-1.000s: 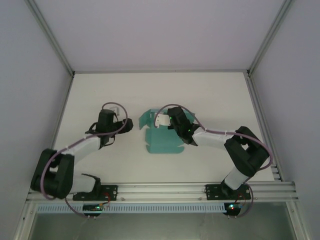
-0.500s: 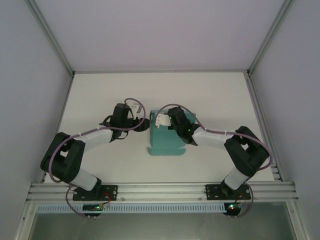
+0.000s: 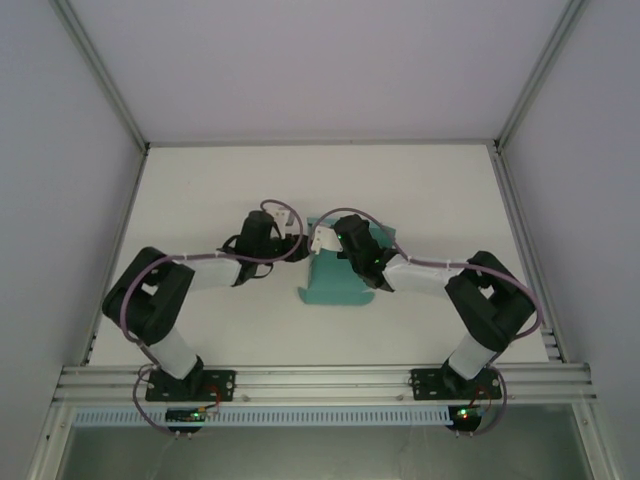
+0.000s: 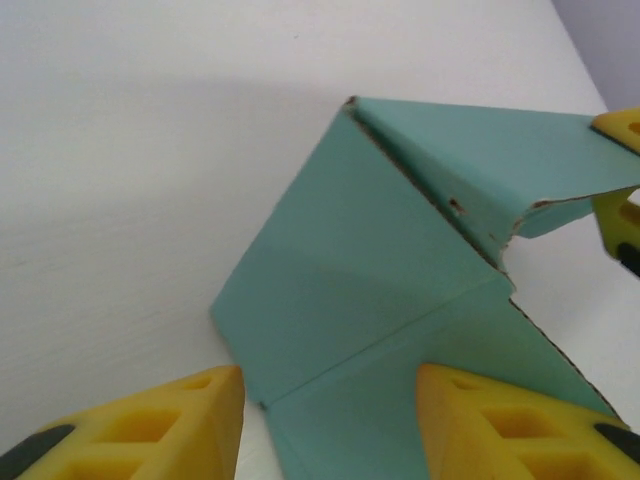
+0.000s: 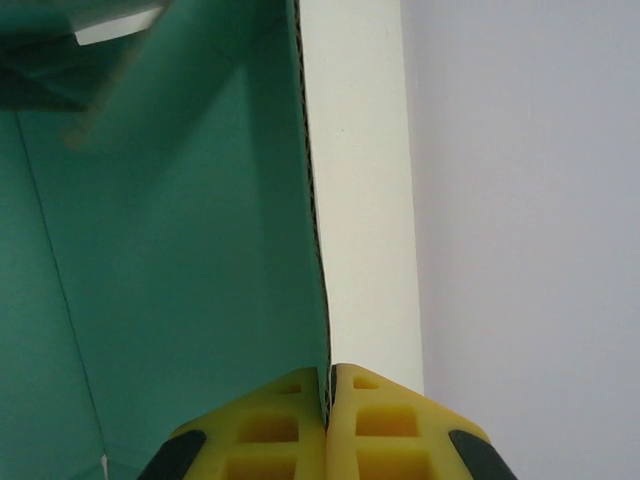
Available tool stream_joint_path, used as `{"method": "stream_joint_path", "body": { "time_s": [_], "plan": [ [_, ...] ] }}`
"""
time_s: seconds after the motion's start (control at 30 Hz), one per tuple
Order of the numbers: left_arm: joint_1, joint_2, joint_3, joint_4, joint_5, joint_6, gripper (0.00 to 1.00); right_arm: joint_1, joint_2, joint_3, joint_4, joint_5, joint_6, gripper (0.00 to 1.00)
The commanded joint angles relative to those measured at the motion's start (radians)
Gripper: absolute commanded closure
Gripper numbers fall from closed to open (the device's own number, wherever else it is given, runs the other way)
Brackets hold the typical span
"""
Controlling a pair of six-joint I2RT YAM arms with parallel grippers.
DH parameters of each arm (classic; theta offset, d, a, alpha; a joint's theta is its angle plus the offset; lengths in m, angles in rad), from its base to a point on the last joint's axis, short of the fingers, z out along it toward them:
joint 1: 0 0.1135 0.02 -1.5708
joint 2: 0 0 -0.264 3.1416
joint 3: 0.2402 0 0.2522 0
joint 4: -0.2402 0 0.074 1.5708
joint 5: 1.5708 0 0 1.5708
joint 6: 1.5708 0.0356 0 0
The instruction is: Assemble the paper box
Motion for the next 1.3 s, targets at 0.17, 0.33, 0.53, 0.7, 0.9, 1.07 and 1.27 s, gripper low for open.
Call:
{"method": "stream_joint_path", "body": {
  "time_s": [0.17, 0.33, 0.53, 0.7, 0.9, 1.07, 1.27],
  "plan": [
    [-0.106, 0.055, 0.013, 0.042, -0.058, -0.026, 0.54, 0.019, -0.007, -0.015, 0.009, -0.050, 0.074, 1.00],
    [-0.104, -0.133, -0.065, -0.107, -0.255, -0.013, 0.39, 0.006, -0.038, -0.012, 0.005, -0.023, 0.061, 1.00],
    [-0.064, -0.412, -0.149, -0.398, -0.445, -0.037, 0.15, -0.007, -0.107, 0.002, -0.044, -0.037, 0.062, 1.00],
    [-0.007, -0.572, -0.280, -0.332, -0.253, -0.032, 0.11, -0.014, -0.157, 0.023, -0.106, -0.054, 0.067, 1.00],
    [0.026, -0.597, -0.329, -0.167, -0.033, -0.010, 0.11, -0.023, -0.211, 0.058, -0.228, -0.124, 0.138, 1.00],
    [0.030, -0.431, -0.322, 0.016, 0.090, -0.064, 0.22, -0.023, -0.253, 0.047, -0.211, -0.147, 0.177, 1.00],
    [0.044, -0.351, -0.326, 0.148, 0.093, -0.070, 0.50, -0.056, -0.338, 0.026, -0.245, -0.226, 0.237, 1.00]
  ]
}}
